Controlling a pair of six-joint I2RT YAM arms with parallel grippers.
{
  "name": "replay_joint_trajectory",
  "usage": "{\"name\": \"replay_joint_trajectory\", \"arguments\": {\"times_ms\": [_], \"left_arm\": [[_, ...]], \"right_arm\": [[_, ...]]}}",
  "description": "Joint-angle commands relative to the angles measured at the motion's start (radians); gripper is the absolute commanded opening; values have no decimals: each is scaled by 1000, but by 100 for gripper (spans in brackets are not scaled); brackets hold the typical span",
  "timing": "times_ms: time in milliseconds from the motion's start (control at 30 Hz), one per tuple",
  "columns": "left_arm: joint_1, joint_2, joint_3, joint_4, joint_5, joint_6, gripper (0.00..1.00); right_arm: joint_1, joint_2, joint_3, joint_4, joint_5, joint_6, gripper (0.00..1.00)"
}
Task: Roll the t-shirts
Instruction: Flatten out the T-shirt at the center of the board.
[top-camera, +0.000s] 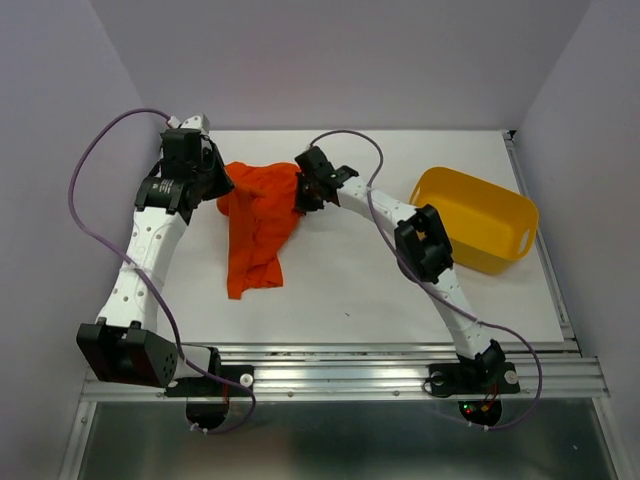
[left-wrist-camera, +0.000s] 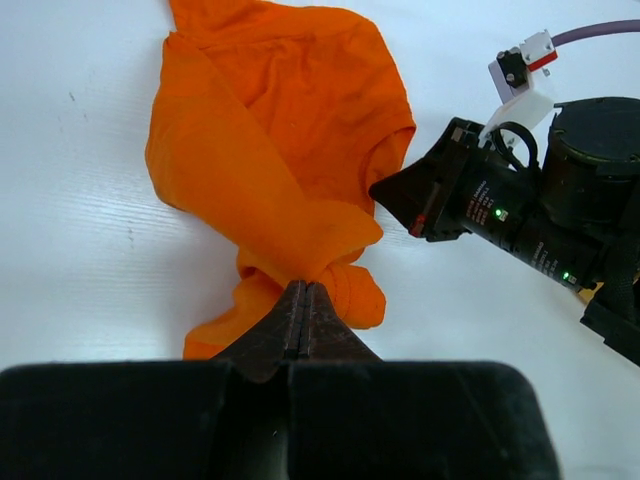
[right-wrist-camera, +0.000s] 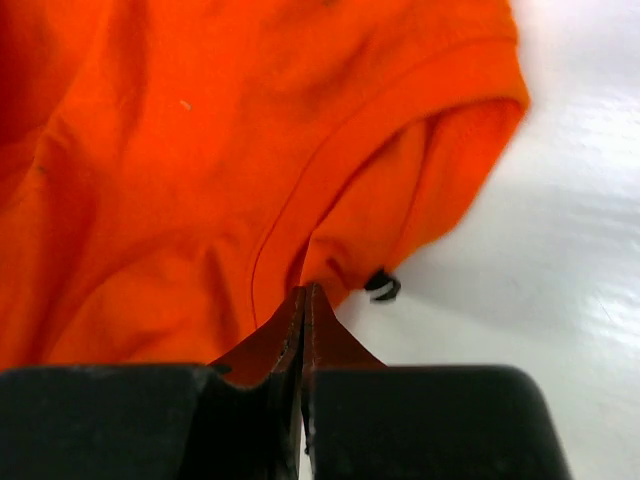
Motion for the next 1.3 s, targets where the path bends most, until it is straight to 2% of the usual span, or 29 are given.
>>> {"name": "replay_joint_trajectory", "arguments": {"times_ms": [0,200,333,400,433,467,500,600,733,900,1267], "left_arm": [[9,-73,131,-2,7,41,0],[29,-105,338,-35,-15,42,0],[31,-125,397,-35,5,24,0],[31,-134,399,-33,31,12,0],[31,-137,393,-29,63,1,0],[31,-147,382,-21,77,-4,0],[31,-153,359,-13,94,-8,0],[31,-168,325,-12,100,-22,0],[31,-182,314,-22,74,-18,0],[31,-186,319,-35,67,-16,0],[31,-200,314,-38,70,-21,0]], "right_arm": [[-1,-204,-43,25,87,-36,1],[-1,-497,-169,31,216,-90,1],[-1,-559,-229,43,220,-96,3],[-1,-548,-241,42,195,-81,19],[-1,-528,-252,43,160,-75,40],[-1,-514,-256,42,146,-70,47],[-1,-501,-261,42,126,-56,59],[8,-441,-266,29,94,-38,64],[42,-386,-273,28,75,-35,77],[72,-323,-286,28,71,-16,79],[83,-177,-258,28,65,-12,75]]}}
